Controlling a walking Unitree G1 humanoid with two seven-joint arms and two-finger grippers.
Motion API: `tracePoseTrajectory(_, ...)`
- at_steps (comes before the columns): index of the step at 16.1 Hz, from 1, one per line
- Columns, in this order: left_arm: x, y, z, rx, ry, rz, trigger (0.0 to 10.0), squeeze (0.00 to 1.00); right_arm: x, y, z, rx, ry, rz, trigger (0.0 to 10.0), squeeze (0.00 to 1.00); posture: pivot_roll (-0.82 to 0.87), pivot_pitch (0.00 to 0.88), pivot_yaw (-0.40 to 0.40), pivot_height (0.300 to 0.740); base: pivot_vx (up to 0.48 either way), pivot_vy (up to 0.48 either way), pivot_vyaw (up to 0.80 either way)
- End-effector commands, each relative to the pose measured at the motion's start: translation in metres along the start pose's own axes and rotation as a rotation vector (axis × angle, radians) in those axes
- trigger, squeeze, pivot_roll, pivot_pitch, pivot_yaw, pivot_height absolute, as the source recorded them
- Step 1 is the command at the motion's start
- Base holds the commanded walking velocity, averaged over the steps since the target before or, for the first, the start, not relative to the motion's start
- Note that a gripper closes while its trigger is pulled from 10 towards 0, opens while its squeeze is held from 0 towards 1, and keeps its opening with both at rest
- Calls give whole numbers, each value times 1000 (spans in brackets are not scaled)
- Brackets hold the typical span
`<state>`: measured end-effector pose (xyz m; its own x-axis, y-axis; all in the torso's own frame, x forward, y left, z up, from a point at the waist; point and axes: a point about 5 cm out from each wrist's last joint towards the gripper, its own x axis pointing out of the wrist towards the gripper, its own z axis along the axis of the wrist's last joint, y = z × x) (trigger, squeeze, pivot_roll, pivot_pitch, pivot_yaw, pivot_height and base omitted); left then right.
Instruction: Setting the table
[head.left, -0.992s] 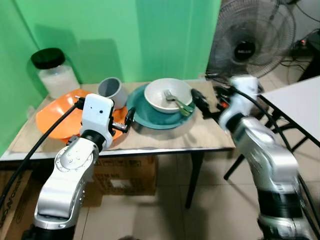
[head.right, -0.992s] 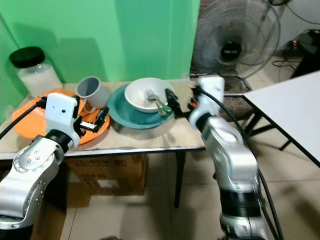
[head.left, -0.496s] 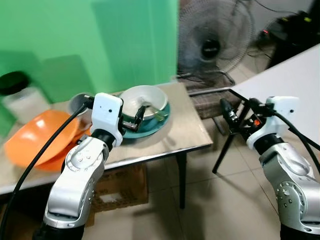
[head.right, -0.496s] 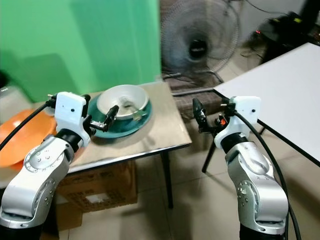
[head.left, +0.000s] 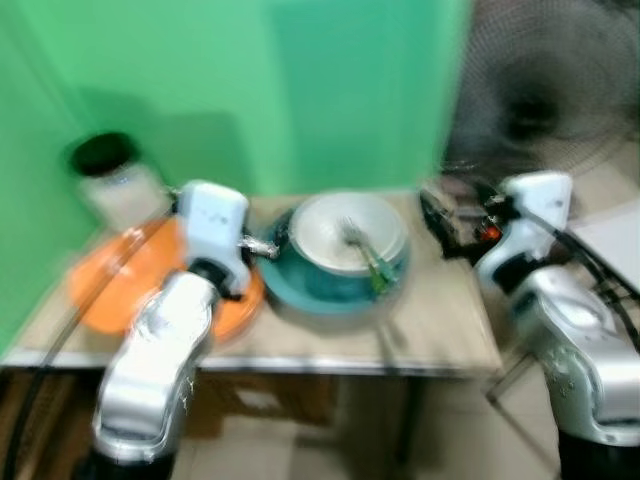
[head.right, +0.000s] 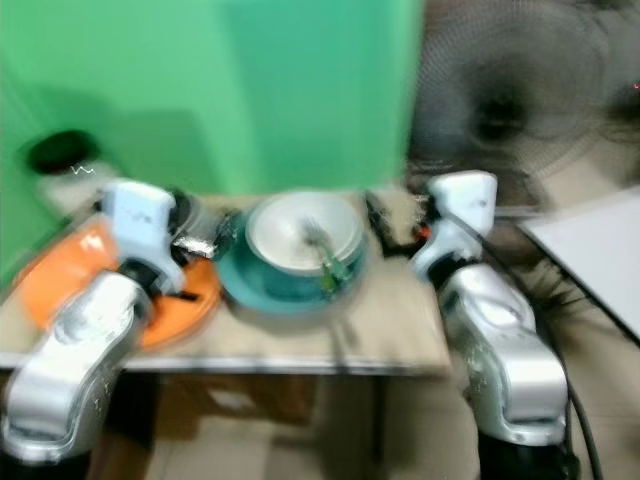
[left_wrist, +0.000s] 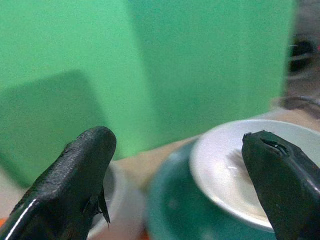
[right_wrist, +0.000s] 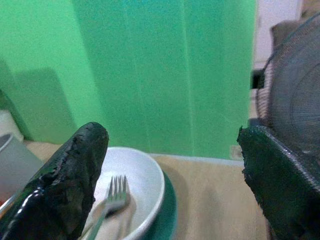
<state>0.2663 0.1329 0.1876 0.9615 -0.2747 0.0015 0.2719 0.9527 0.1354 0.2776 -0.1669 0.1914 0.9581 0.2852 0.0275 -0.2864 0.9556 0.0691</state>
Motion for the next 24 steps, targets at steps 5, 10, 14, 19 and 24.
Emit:
tracePoseTrajectory(5,-3,5,1,43,-5,42,10000,0,8,6,7,43,-27,24,10000,0,-90,17,51,740,88,0,160)
tracePoseTrajectory(10,-1,3,1,43,-12,36,10000,0,9,0,13,23,-21,25,10000,0,-105,17,47,740,0,-333,0)
tracePoseTrajectory(14,0,5,0,20,-6,44,10000,0,10,0,15,11,2,33,10000,0,-111,15,42,740,0,-197,0)
tracePoseTrajectory(19,-2,4,-1,21,-8,42,10000,0,14,3,24,11,13,82,10000,0,-109,13,26,740,0,0,0)
tracePoseTrajectory(24,-10,4,-8,53,49,-43,10000,0,30,17,33,43,149,199,10000,0,-106,12,15,740,0,0,0)
